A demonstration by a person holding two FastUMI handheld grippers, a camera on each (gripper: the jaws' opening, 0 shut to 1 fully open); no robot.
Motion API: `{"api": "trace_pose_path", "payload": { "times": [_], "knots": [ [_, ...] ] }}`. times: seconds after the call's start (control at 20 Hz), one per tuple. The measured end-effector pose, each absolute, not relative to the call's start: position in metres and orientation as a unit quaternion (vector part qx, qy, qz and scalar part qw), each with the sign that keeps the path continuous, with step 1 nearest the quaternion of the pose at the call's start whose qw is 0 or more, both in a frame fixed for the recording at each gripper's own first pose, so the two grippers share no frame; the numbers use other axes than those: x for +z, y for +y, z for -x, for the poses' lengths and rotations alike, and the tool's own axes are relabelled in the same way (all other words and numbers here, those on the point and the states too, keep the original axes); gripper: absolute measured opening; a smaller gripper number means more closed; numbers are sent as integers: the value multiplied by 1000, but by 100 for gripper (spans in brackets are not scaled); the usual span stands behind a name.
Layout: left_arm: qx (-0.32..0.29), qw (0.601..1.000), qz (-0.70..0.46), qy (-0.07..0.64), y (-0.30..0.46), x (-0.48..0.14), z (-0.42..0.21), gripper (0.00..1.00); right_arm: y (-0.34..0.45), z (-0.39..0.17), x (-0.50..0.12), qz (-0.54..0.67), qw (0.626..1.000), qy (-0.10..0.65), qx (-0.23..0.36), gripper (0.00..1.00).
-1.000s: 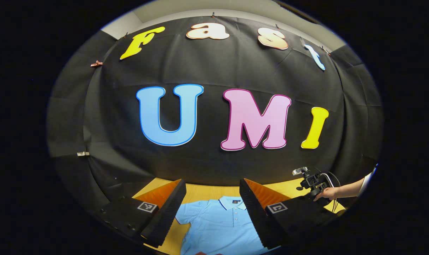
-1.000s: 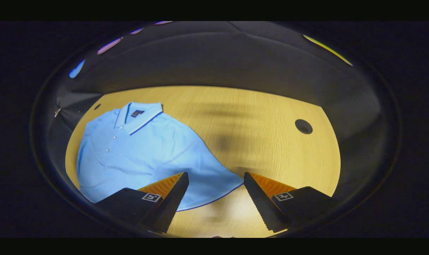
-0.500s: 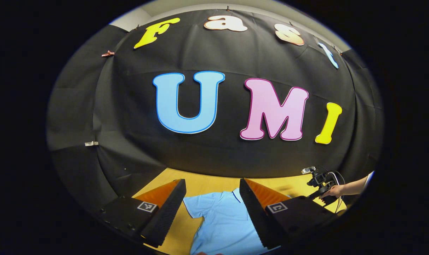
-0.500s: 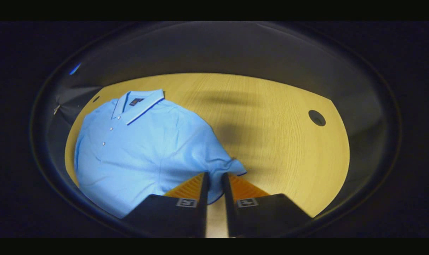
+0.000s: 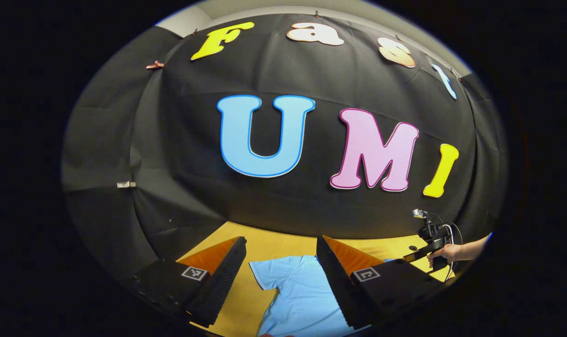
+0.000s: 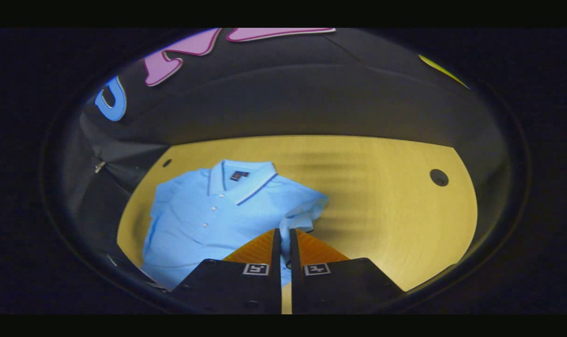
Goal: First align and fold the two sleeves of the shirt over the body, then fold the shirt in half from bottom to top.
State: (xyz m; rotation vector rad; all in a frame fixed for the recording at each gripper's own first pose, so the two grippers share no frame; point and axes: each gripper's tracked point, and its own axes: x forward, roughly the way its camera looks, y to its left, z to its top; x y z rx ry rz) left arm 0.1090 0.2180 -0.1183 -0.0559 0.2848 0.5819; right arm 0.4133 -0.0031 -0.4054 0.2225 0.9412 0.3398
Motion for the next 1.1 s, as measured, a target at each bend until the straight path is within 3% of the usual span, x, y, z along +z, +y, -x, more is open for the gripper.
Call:
{"api": "trace_pose_path", "payload": {
  "times": [0.3,0.45,0.6,0.9,1.1],
  "knots": [
    [310,940,21,141,247,-134,-88,97,77,-383,-435,-65,836,486,248,13],
    [321,932,52,162,265,-164,-84,97,100,-363,-450,-63,815,505,278,55],
    [328,925,47,187,286,-190,-88,97,102,-359,-443,-37,825,481,295,98],
    [291,934,49,202,318,-223,-155,97,78,-348,-380,-75,852,430,289,98],
    [265,930,44,252,348,-282,-217,97,33,-341,-359,-93,874,400,259,98]
  ]
}}
